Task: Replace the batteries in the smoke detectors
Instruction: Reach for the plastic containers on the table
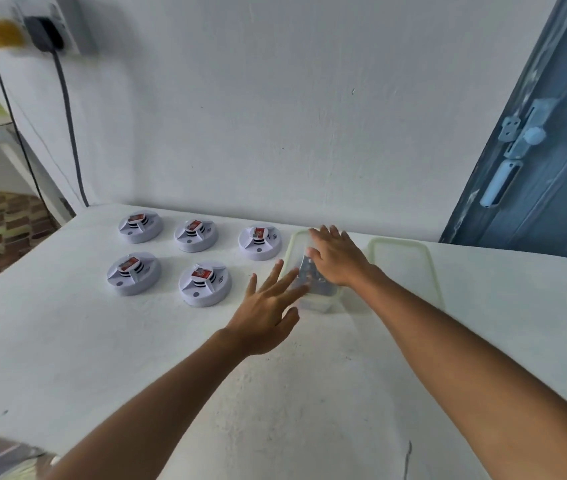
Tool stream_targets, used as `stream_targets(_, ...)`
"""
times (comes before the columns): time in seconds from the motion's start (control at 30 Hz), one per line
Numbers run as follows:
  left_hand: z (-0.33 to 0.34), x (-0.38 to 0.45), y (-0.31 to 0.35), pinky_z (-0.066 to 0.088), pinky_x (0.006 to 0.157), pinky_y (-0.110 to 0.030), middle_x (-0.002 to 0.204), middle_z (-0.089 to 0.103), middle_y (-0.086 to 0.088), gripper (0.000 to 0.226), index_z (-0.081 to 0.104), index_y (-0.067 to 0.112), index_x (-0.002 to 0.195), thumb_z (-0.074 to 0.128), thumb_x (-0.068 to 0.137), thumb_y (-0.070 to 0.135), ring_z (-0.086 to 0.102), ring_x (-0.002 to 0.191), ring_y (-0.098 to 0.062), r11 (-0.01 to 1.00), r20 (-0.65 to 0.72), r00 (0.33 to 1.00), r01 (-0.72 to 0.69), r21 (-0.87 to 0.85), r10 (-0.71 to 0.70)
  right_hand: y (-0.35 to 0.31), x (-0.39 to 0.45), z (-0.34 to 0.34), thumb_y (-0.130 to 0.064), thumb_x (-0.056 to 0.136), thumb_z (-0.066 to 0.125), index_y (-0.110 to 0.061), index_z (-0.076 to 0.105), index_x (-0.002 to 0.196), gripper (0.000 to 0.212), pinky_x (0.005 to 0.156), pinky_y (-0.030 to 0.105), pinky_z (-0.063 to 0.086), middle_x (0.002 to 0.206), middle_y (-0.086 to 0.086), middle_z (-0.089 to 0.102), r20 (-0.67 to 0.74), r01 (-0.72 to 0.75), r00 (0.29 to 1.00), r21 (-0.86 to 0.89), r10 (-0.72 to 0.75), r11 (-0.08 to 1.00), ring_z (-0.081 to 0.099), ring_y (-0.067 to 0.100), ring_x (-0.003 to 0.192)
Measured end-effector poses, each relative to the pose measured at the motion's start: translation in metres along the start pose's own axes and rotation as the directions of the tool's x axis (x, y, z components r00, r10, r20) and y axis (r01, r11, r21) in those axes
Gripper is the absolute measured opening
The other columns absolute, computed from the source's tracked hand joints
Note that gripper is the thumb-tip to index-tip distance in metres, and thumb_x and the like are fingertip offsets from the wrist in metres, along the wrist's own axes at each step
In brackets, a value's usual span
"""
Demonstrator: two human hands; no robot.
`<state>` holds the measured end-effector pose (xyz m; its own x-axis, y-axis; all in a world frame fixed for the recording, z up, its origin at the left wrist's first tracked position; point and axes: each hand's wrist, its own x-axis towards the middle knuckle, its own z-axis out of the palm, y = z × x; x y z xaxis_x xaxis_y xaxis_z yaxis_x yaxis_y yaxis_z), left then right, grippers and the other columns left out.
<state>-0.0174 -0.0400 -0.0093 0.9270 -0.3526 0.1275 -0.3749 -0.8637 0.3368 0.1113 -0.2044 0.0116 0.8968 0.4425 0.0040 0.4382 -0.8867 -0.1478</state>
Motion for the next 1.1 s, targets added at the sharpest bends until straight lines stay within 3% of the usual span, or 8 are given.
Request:
stream_targets(0.17, -0.009, -0.012, -0.028, -0.001, 0.116, -0.064, 0.159, 0.018, 0.005, 0.060, 0.043, 0.032, 0.145, 0.016, 0.092, 0.044, -0.008, 0.149, -0.023, 0.992, -0.020, 0.994, -0.106, 0.074, 0.107, -0.015, -0.026, -0.001, -0.041, 0.102, 0.024, -0.008, 0.040, 0.134, 0.049, 0.109, 0.047, 0.026, 0.147, 0.026, 0.031, 0.034, -0.144, 0.989, -0.072, 0.147, 0.987, 0.030, 0.040, 0.133)
stream_targets(0.33, -0.023, -0.012, -0.052, 0.005, 0.113, -0.069, 0.155, 0.033, -0.003, 0.057, 0.055, 0.032, 0.135, 0.019, 0.096, 0.051, 0.003, 0.149, -0.029, 0.976, -0.073, 0.985, -0.145, 0.164, 0.158, -0.030, -0.068, -0.007, -0.049, 0.101, 0.021, 0.000, 0.030, 0.145, 0.067, 0.120, 0.044, 0.007, 0.158, 0.024, 0.005, 0.037, -0.231, 0.972, -0.073, 0.234, 0.970, 0.002, 0.036, 0.147)
stream_targets(0.6, -0.039, 0.005, -0.058, 0.006, 0.115, -0.067, 0.160, 0.022, 0.001, 0.103, 0.044, 0.030, 0.144, -0.018, 0.076, 0.078, -0.003, 0.150, -0.025, 0.960, 0.039, 0.998, -0.060, 0.274, 0.051, -0.056, -0.122, -0.010, -0.057, 0.097, 0.022, 0.001, 0.028, 0.147, 0.076, 0.120, 0.041, 0.004, 0.160, 0.019, -0.005, 0.033, -0.258, 0.965, -0.052, 0.260, 0.965, -0.007, 0.033, 0.148)
stream_targets(0.7, -0.038, 0.008, -0.054, 0.004, 0.116, -0.065, 0.161, 0.020, -0.001, 0.106, 0.041, 0.027, 0.145, -0.014, 0.073, 0.082, 0.001, 0.151, -0.026, 0.966, 0.060, 0.998, -0.045, 0.254, 0.031, -0.066, -0.136, -0.009, -0.049, 0.098, 0.033, -0.006, 0.055, 0.129, 0.058, 0.115, 0.047, 0.027, 0.154, 0.021, 0.027, -0.093, -0.203, 0.975, 0.004, 0.202, 0.979, 0.022, 0.038, 0.143)
stream_targets(0.8, -0.038, 0.013, -0.046, 0.004, 0.116, -0.061, 0.162, 0.016, -0.002, 0.097, 0.036, 0.028, 0.147, -0.001, 0.076, 0.082, 0.000, 0.151, -0.024, 0.983, 0.087, 0.995, -0.067, 0.172, 0.052, -0.088, -0.155, -0.003, -0.027, 0.092, 0.053, -0.011, 0.067, 0.079, 0.025, 0.064, 0.029, 0.052, 0.084, 0.004, 0.064, -0.327, -0.026, 0.934, 0.338, 0.143, 0.941, 0.059, 0.014, 0.076)
stream_targets(0.93, -0.035, 0.017, -0.038, 0.005, 0.118, -0.060, 0.162, 0.015, 0.001, 0.082, 0.030, 0.034, 0.149, 0.016, 0.082, 0.078, 0.004, 0.151, -0.020, 0.982, 0.200, 0.973, -0.145, 0.122, 0.119, -0.115, -0.162, -0.002, -0.024, 0.093, 0.059, -0.010, 0.065, 0.089, 0.015, 0.050, 0.022, 0.043, 0.085, 0.013, 0.070, 0.334, -0.412, 0.900, 0.860, 0.280, 0.300, 0.065, 0.015, 0.060)
stream_targets(1.03, -0.032, 0.016, -0.039, 0.018, 0.116, -0.059, 0.159, 0.026, 0.000, 0.082, 0.038, 0.033, 0.146, 0.021, 0.080, 0.078, 0.018, 0.148, -0.023, 0.983, 0.149, 0.980, -0.147, 0.109, 0.130, -0.118, -0.155, 0.001, -0.028, 0.092, 0.061, -0.010, 0.059, 0.107, 0.023, 0.046, 0.023, 0.040, 0.094, 0.016, 0.072, 0.596, -0.483, 0.769, 0.779, 0.232, -0.399, 0.070, 0.025, 0.070)
stream_targets(1.1, -0.032, 0.016, -0.039, 0.026, 0.112, -0.058, 0.156, 0.034, -0.001, 0.084, 0.044, 0.033, 0.143, 0.019, 0.077, 0.079, 0.025, 0.144, -0.025, 0.983, 0.111, 0.985, -0.143, 0.115, 0.130, -0.123, -0.153, 0.006, -0.028, 0.090, 0.064, -0.006, 0.058, 0.104, 0.027, 0.044, 0.022, 0.040, 0.084, 0.013, 0.072, 0.615, -0.360, 0.741, 0.702, 0.270, -0.614, 0.068, 0.022, 0.064)
